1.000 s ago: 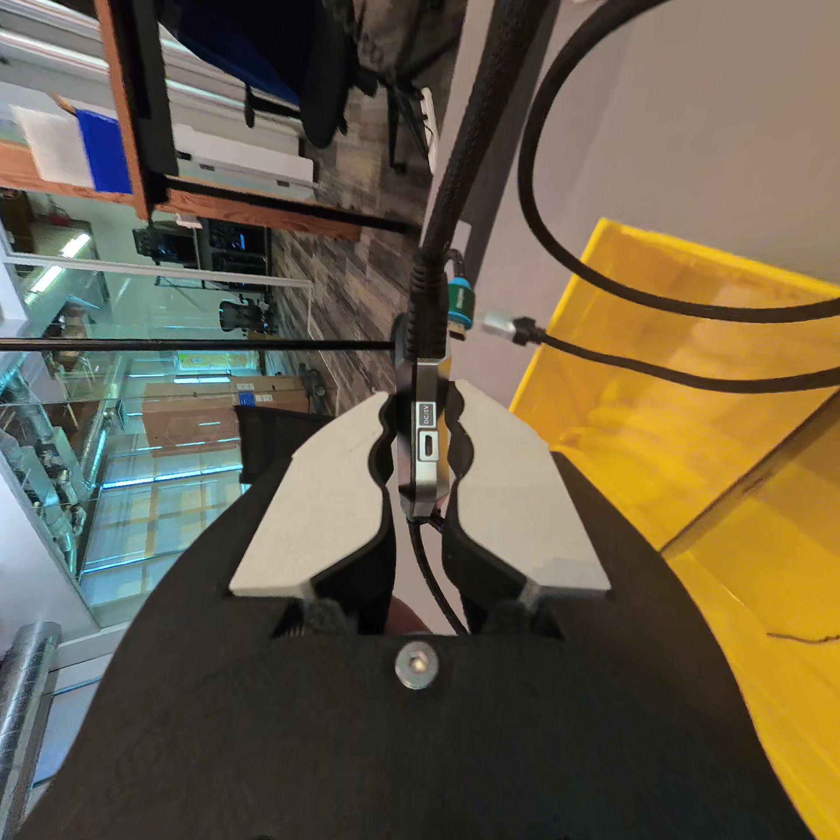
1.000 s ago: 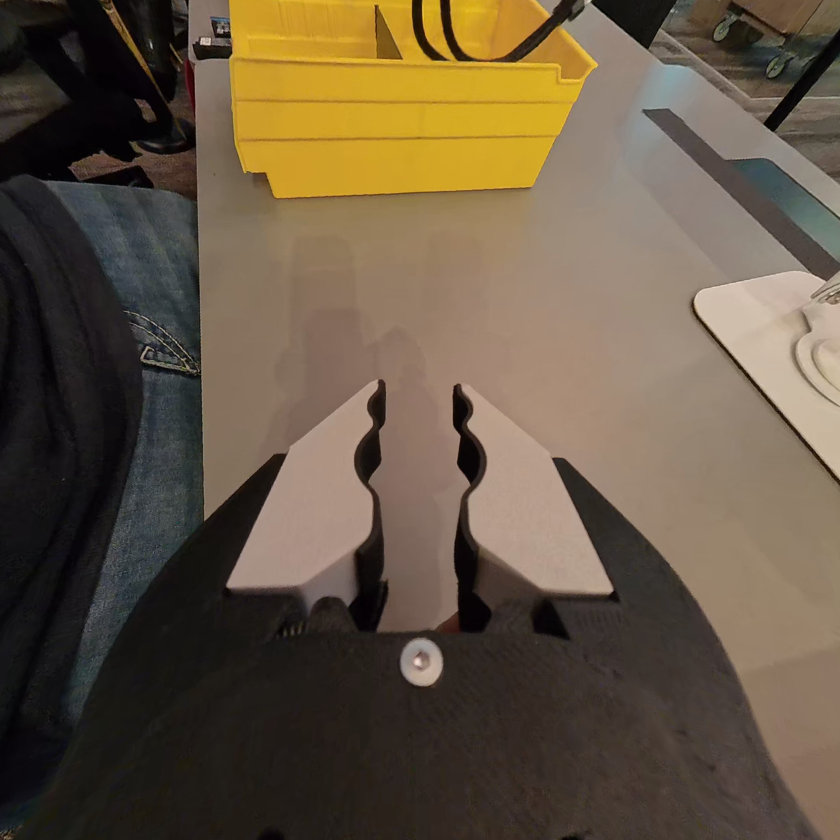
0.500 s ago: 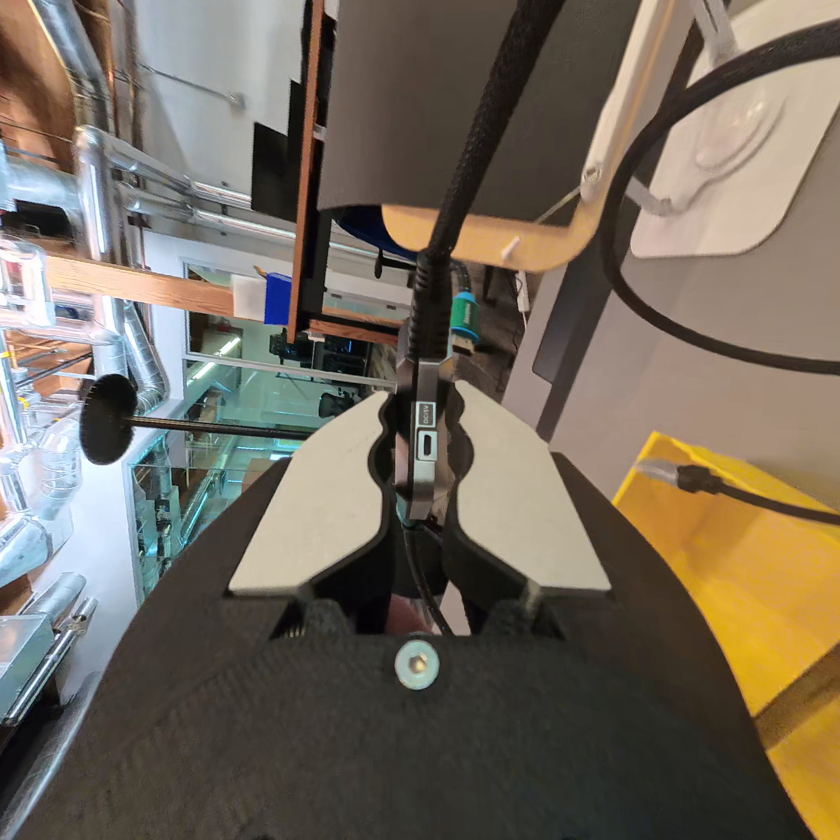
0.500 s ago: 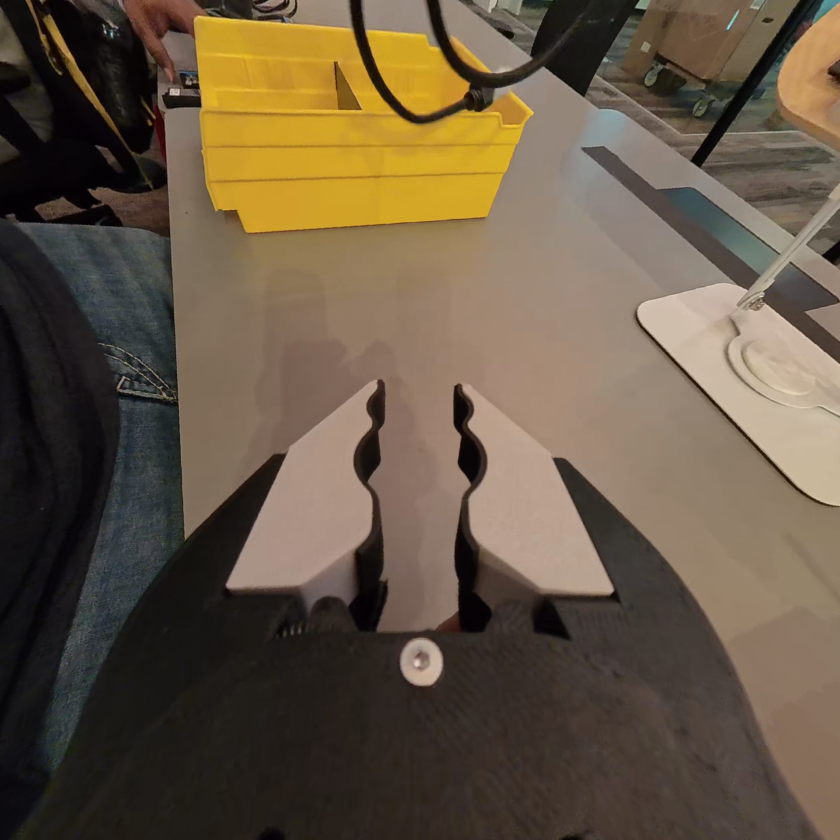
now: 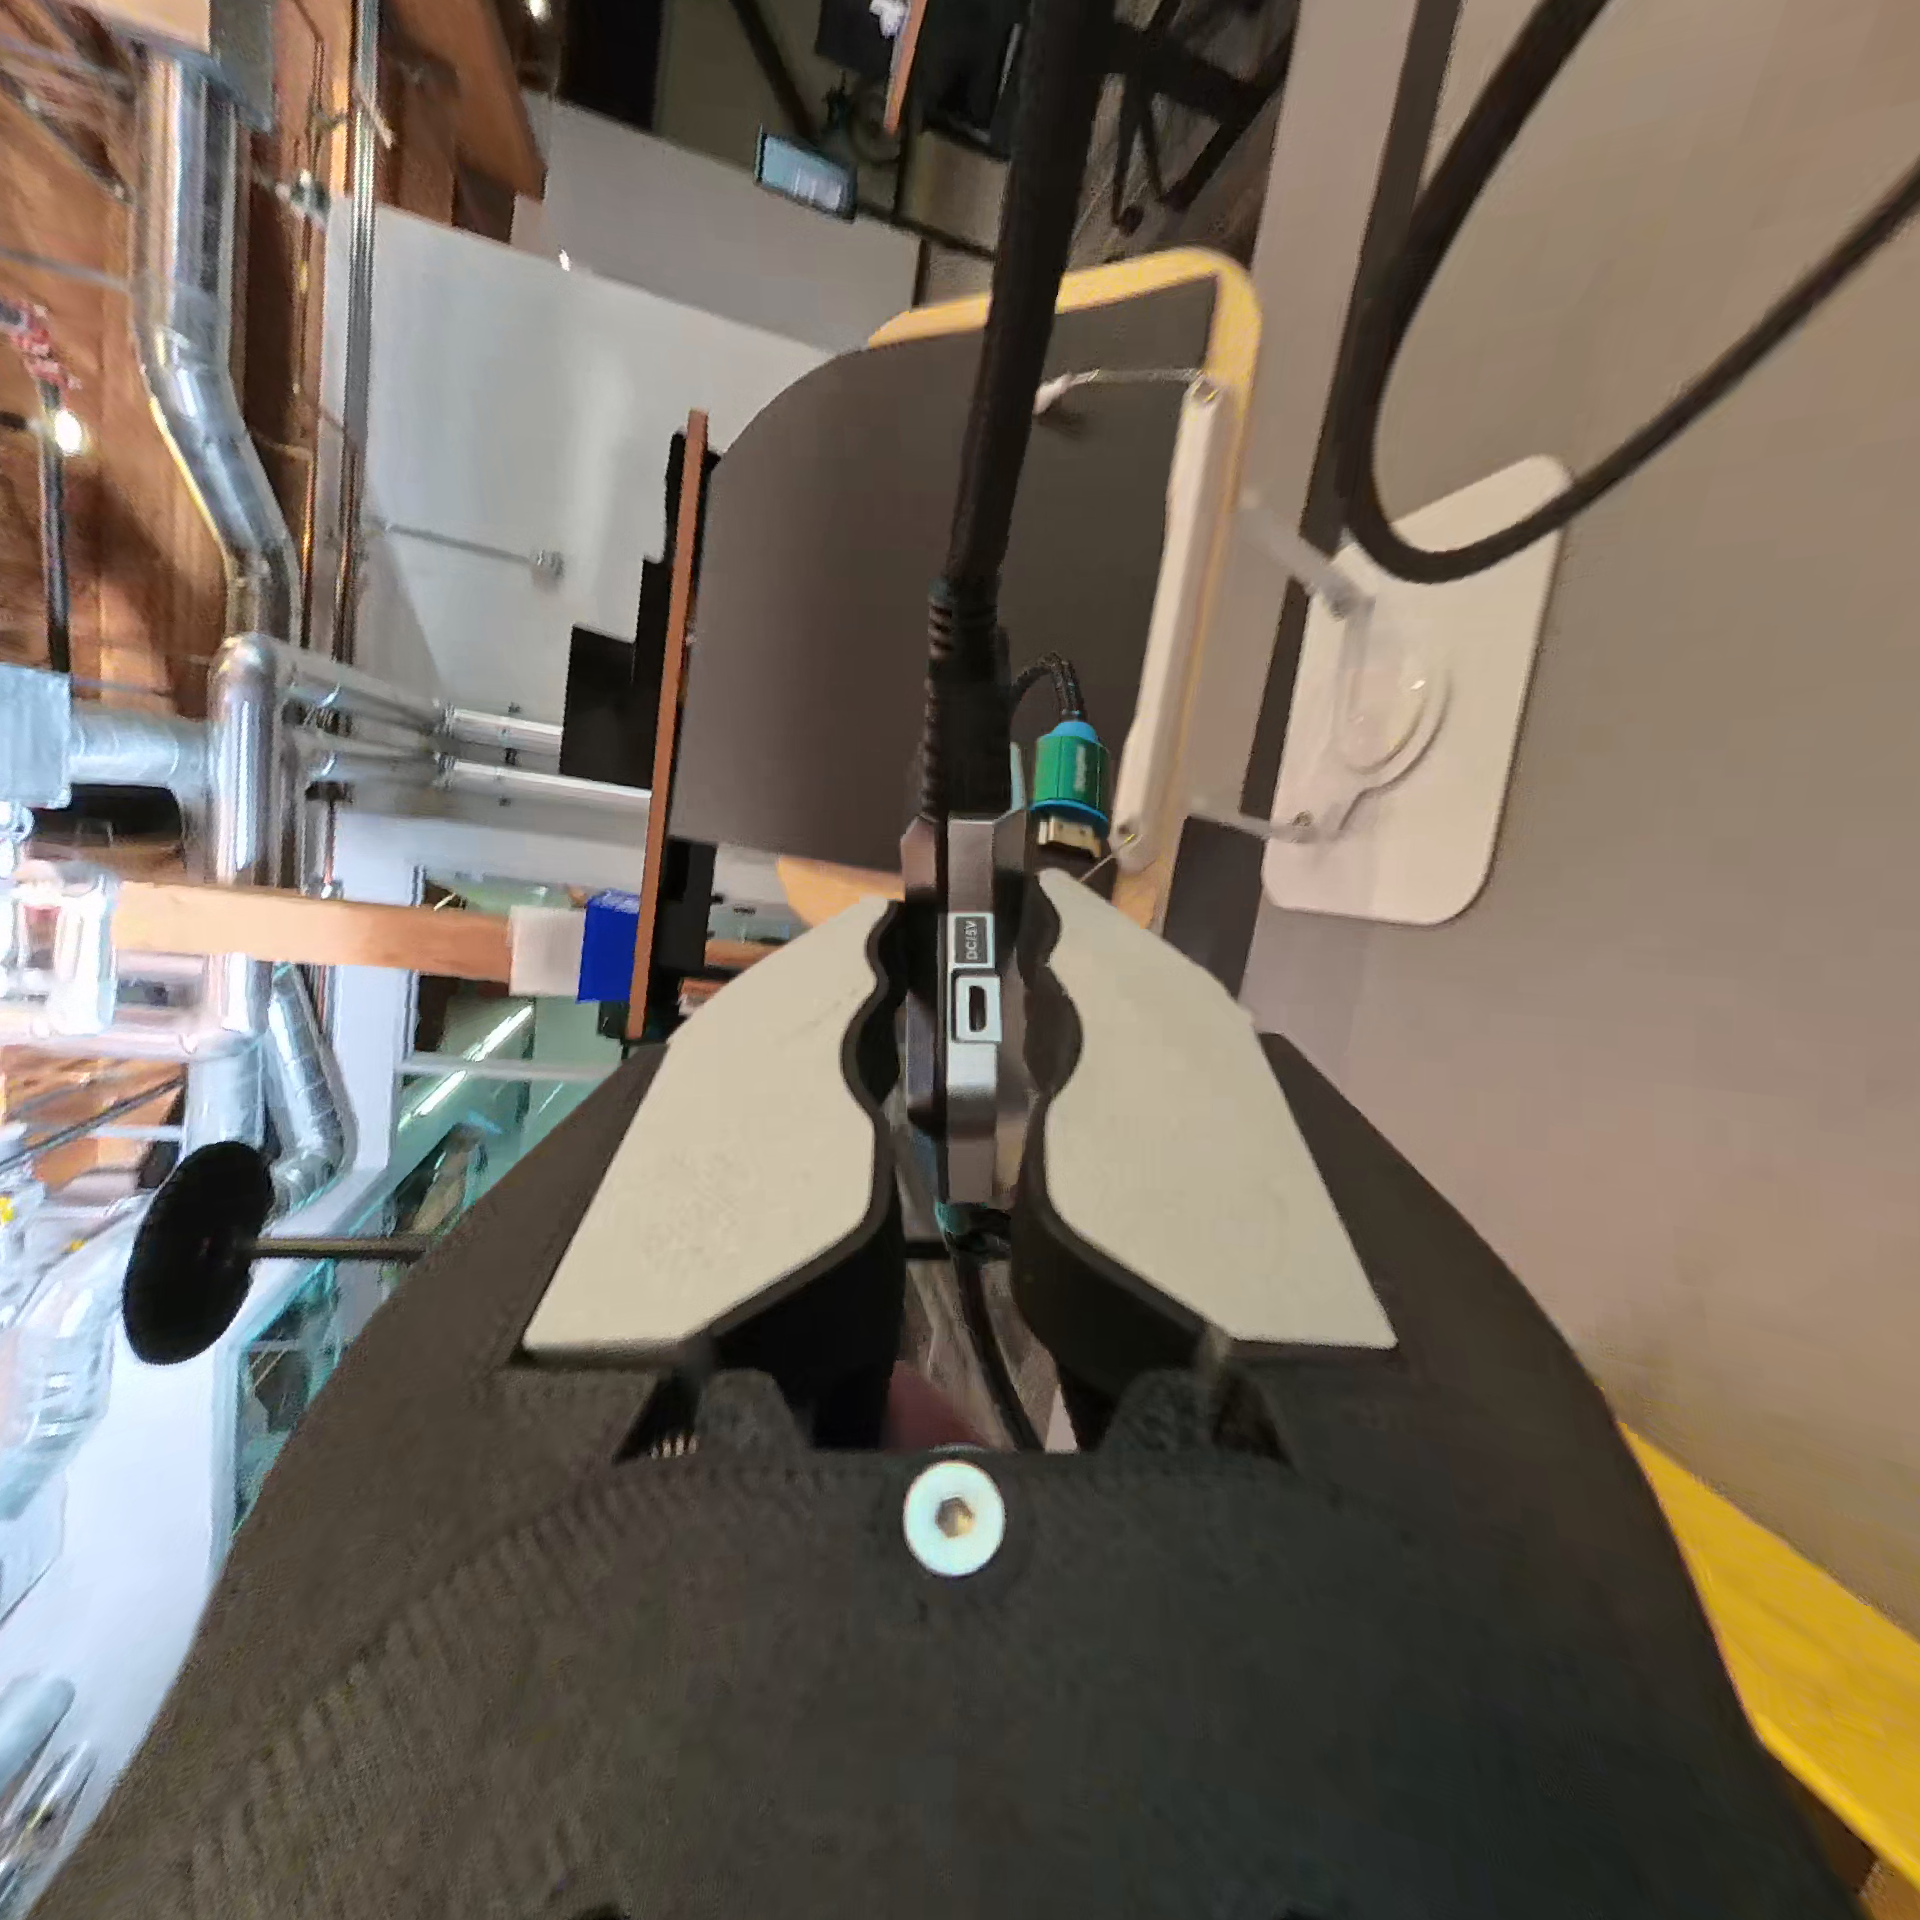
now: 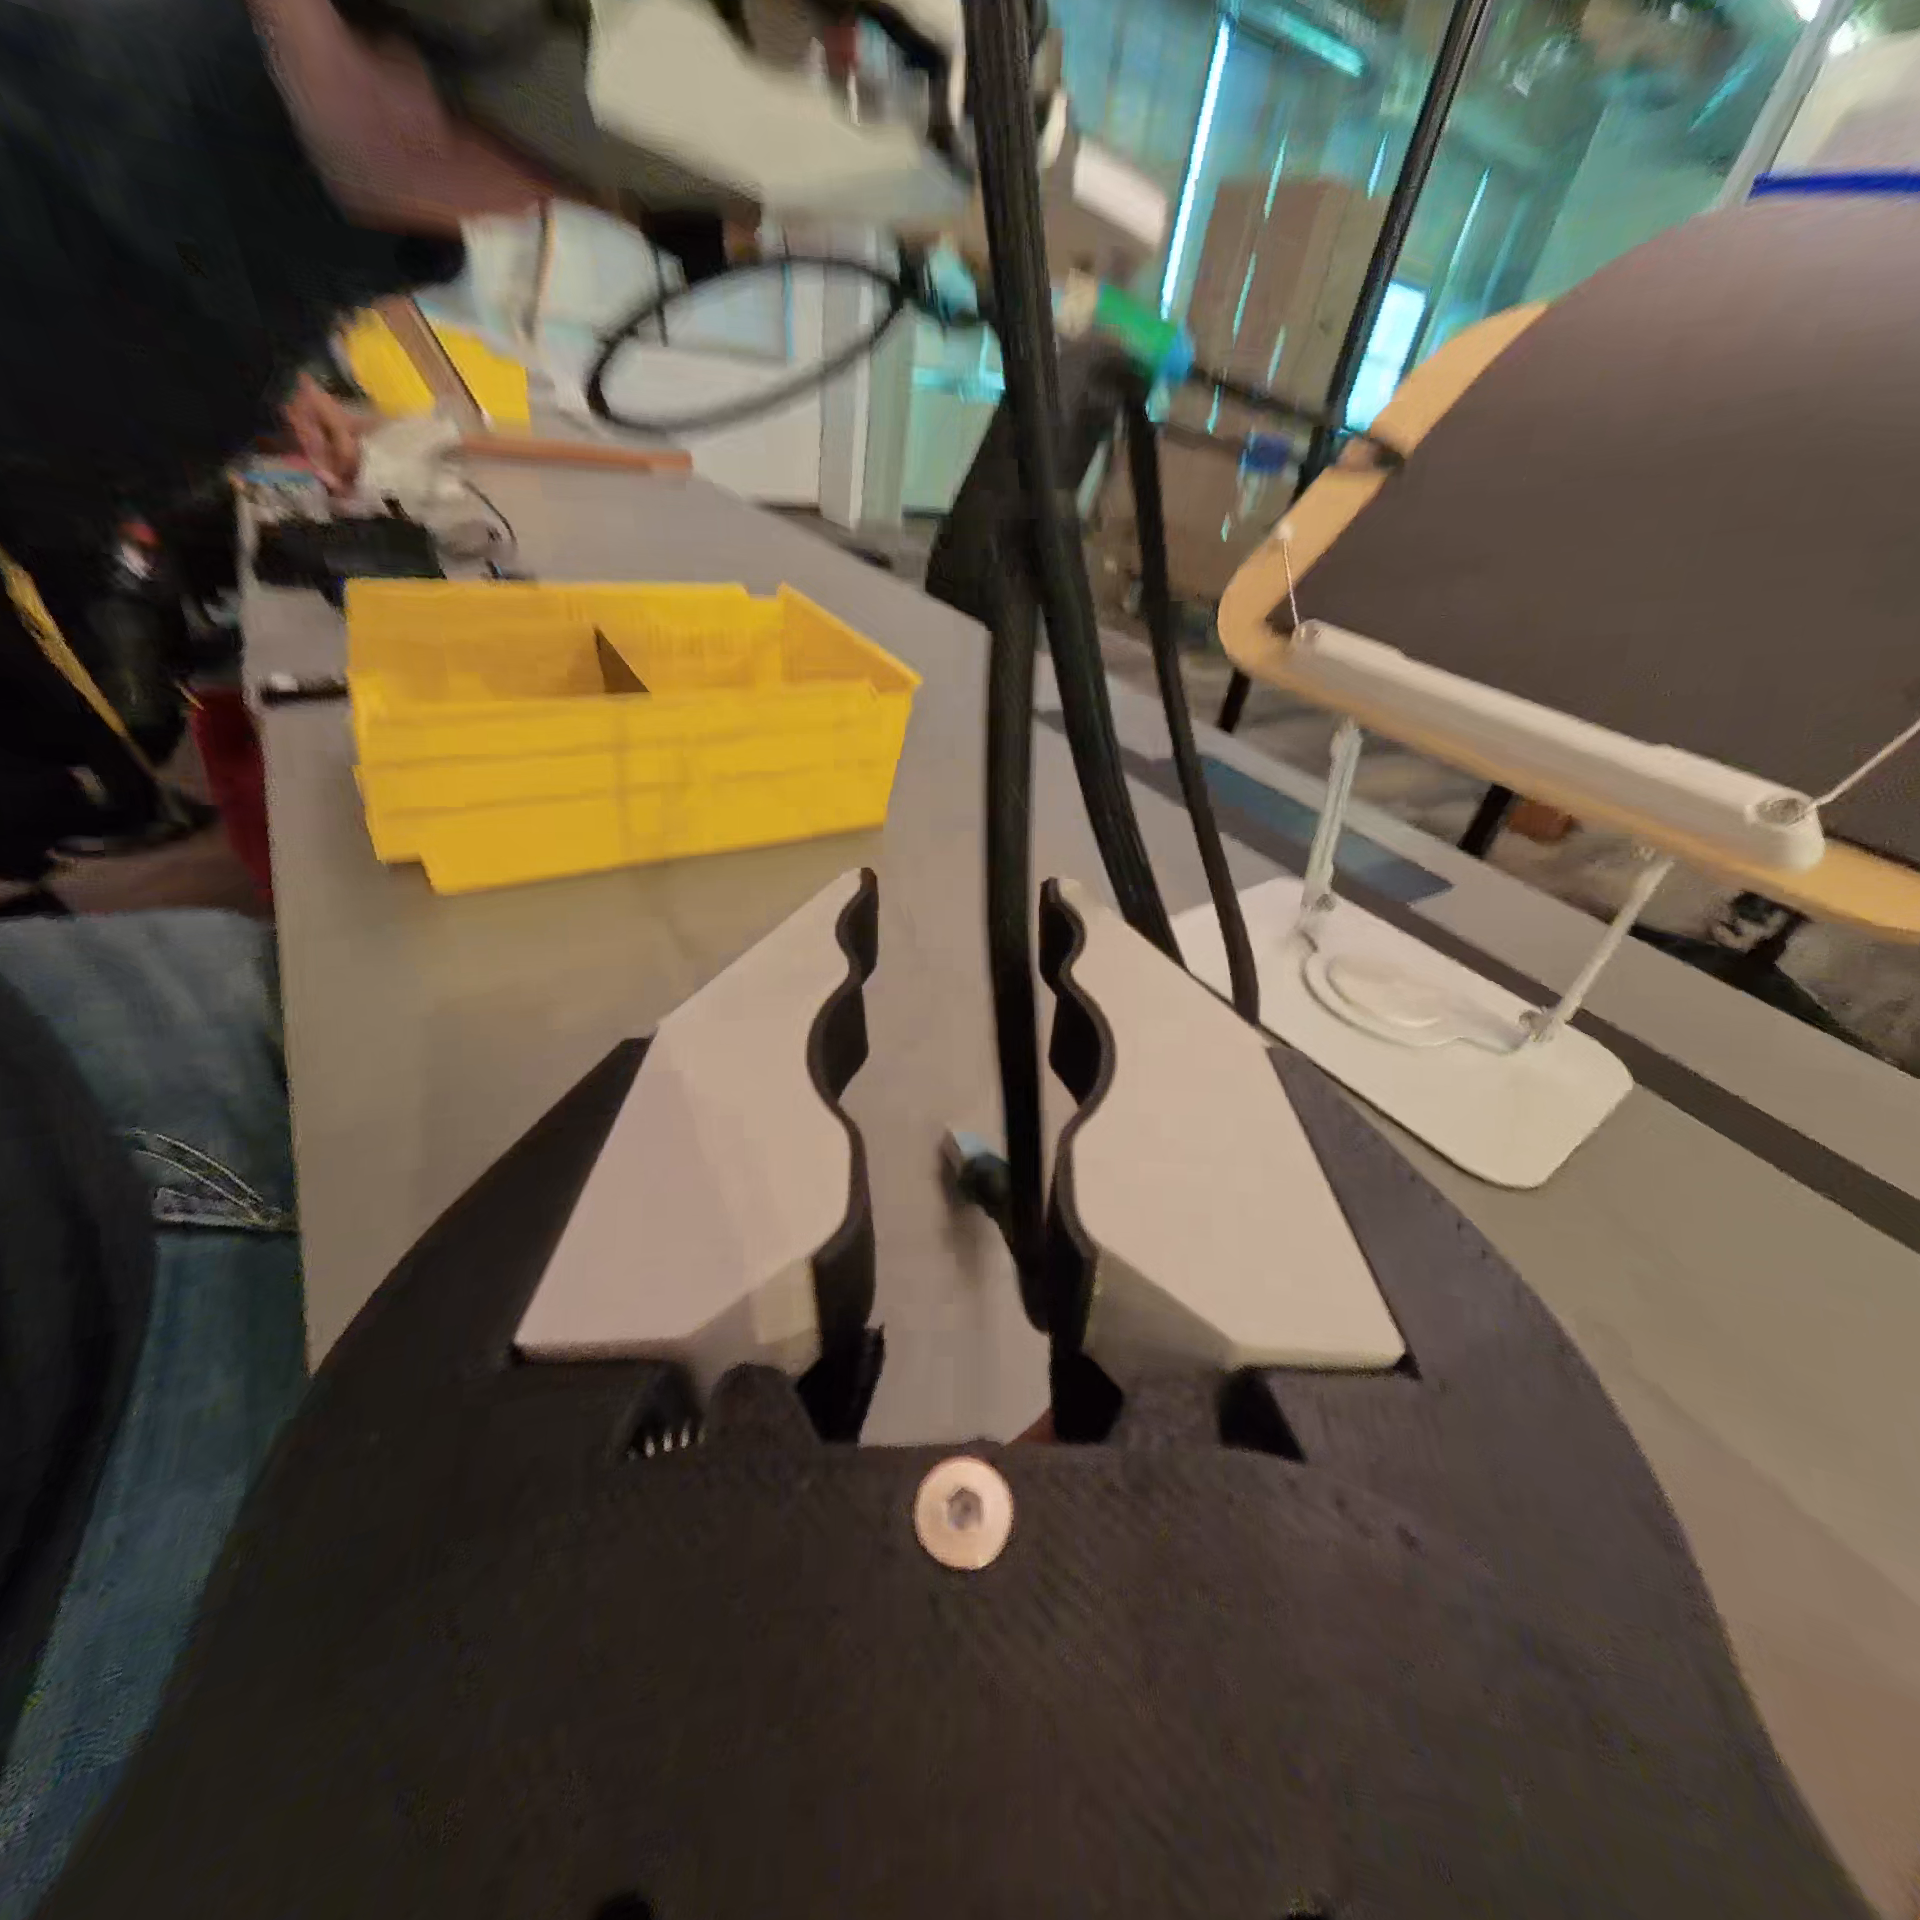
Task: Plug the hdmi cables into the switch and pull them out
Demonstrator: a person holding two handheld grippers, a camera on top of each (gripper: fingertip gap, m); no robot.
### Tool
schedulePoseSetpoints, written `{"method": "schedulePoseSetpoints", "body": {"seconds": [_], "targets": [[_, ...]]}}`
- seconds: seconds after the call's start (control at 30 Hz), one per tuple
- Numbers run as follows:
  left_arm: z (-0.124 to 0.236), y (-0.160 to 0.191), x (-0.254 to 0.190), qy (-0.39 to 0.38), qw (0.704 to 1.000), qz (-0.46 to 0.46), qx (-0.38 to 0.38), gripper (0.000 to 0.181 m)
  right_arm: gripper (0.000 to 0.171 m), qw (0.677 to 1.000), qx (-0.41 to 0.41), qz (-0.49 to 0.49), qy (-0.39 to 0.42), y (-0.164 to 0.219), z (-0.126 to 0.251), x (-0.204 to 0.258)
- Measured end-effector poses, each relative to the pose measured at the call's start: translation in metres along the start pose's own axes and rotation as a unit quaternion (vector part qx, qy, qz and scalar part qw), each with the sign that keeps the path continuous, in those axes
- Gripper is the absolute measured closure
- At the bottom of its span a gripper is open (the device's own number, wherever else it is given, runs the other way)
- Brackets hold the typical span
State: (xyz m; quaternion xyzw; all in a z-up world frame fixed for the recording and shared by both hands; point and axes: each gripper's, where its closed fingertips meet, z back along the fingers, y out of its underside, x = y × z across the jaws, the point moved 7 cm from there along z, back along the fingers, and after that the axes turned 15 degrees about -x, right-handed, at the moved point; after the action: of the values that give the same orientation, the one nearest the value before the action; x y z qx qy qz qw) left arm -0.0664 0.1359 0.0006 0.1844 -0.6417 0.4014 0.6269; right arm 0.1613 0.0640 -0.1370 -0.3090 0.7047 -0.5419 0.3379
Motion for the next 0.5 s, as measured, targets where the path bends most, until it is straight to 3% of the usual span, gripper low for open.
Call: {"method": "schedulePoseSetpoints", "body": {"seconds": [0.23,0.33,0.5], "targets": [[-0.027,-0.002,-0.033,0.024,0.999,-0.029,-0.034,0.162,0.143,0.979,-0.174,-0.019,-0.107,-0.041,0.03,0.014],[-0.034,0.01,-0.04,0.026,0.998,-0.05,-0.024,0.162,0.14,0.984,-0.106,-0.014,-0.14,-0.034,0.03,0.016],[-0.041,0.031,-0.047,0.026,0.995,-0.097,-0.012,0.162,0.135,0.988,0.012,0.081,-0.128,-0.017,0.026,0.02]]}}
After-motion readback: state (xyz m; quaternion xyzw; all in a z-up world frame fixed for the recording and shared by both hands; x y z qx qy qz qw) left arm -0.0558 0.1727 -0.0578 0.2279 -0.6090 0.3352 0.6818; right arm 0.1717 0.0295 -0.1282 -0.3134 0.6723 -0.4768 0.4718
